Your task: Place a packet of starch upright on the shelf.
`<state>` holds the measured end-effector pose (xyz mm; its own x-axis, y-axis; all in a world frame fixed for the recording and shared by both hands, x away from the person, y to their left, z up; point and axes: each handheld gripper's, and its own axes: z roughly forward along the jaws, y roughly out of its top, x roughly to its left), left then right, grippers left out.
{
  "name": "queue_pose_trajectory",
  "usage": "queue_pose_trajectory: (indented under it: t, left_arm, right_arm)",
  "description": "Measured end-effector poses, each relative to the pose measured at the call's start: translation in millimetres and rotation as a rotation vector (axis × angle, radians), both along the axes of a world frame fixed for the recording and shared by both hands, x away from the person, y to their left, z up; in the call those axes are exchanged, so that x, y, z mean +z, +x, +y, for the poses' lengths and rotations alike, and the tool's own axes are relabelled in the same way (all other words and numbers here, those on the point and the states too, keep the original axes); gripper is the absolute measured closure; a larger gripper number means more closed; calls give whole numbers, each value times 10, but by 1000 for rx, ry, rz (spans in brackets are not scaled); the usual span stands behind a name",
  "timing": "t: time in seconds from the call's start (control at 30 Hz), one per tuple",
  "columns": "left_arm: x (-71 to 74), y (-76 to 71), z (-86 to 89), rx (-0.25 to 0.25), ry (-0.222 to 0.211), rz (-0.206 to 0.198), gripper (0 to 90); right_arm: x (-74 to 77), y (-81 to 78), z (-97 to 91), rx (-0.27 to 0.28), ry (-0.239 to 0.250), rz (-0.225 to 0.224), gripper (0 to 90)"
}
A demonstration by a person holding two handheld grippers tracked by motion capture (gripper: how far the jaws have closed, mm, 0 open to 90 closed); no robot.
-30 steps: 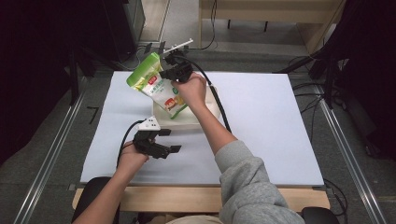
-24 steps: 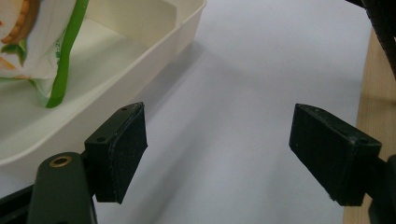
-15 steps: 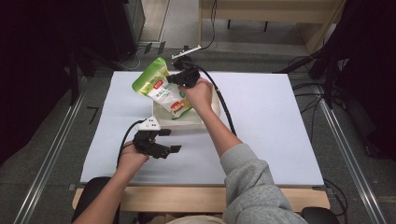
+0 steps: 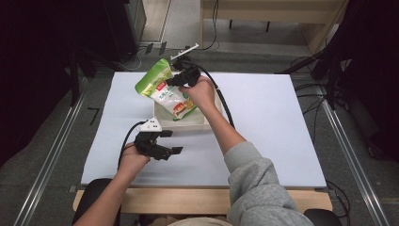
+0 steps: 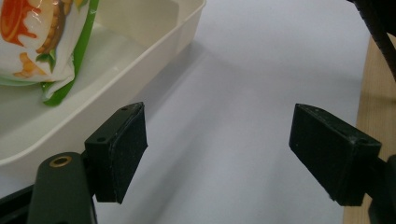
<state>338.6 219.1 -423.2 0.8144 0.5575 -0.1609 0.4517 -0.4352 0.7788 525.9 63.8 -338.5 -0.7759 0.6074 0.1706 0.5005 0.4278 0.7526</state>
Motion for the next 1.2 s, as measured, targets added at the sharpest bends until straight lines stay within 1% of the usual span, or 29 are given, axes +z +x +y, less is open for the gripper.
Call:
queue_pose_trajectory:
  t: [0.07,0.1,0.13,0.17,0.23,0.27,0.3,0.37,0.4,0.43,0.47,0.5,0.6,0.67,0.7,0.73,0.77,0.83,0.87,0.9,0.93,0.97,1.0,1.03,1.07,1.1,1.13,1.17,1.2]
  left_arm:
    - [0,1,2,0,0,1,199]
    - [1,0,3,1,0,0,199]
    - [1,1,5,-1,-5,-1,199]
    - [6,1,9,-2,-2,1,198]
    - [6,1,13,4,-3,4,198]
    - [4,3,16,3,-7,3,199]
    - [5,4,18,4,-7,4,199]
    - [4,2,18,4,-13,4,198]
    - [4,2,18,4,-14,3,199]
    - [6,1,17,4,-10,3,198]
    - [6,1,17,3,-9,1,199]
    - [6,1,16,2,-8,1,199]
    - [6,2,12,1,-4,1,199]
    - [4,1,6,0,-7,-1,199]
    - [2,-1,3,1,-12,-2,199]
    - [2,-1,3,2,-12,-2,199]
    - [5,-2,5,3,-9,-1,199]
    - [10,-4,12,3,-4,0,199]
    - [10,-3,15,2,-2,-1,199]
    - [7,-3,15,3,-4,-2,199]
    - [5,-4,13,4,-3,0,199]
    - [5,-1,11,-3,-2,2,200]
    - [5,-1,11,-3,-2,2,200]
    - [3,-1,8,-5,-4,0,200]
    - [-1,0,3,-5,-2,0,200]
    - [-1,0,3,-5,-2,0,200]
    - [-2,1,0,-3,-2,2,200]
    - [-4,2,-2,-3,-1,1,200]
    - [-5,2,-3,-3,-1,1,200]
  right_arm:
    - [32,54,57,-9,-3,-8,629]
    - [32,54,57,-9,-3,-8,629]
    - [53,94,113,-6,-15,1,643]
    - [59,106,140,-7,-26,-2,682]
    - [76,114,180,-25,-64,-10,877]
    - [81,115,186,-24,-64,-11,900]
    - [81,115,186,-24,-64,-11,900]
    - [87,125,195,-43,-33,44,900]
    - [95,121,195,-51,-22,57,900]
    - [108,113,191,-51,-11,57,900]
    - [149,86,186,-48,-1,47,900]
    - [149,86,186,-48,-1,47,900]
    - [266,14,171,-38,35,27,900]
    - [353,-36,172,-33,72,13,900]
    - [436,-90,178,-25,116,-15,900]
    - [436,-90,178,-25,116,-15,900]
    - [460,-124,166,-16,151,-36,900]
    - [397,-130,130,0,175,-53,900]
    - [331,-121,98,-6,181,-52,900]
    - [331,-121,98,-6,181,-52,900]
    - [179,-80,22,-16,183,-24,900]
    - [102,-57,-19,-28,167,-16,900]
    - [28,-37,-64,-38,156,-8,900]
    - [28,-37,-64,-38,156,-8,900]
    - [-87,2,-181,-48,179,3,900]
    - [-122,23,-247,-49,212,12,900]
    - [-122,23,-247,-49,212,12,900]
    - [-142,39,-297,-58,224,21,900]
    - [-157,48,-338,-56,222,17,900]
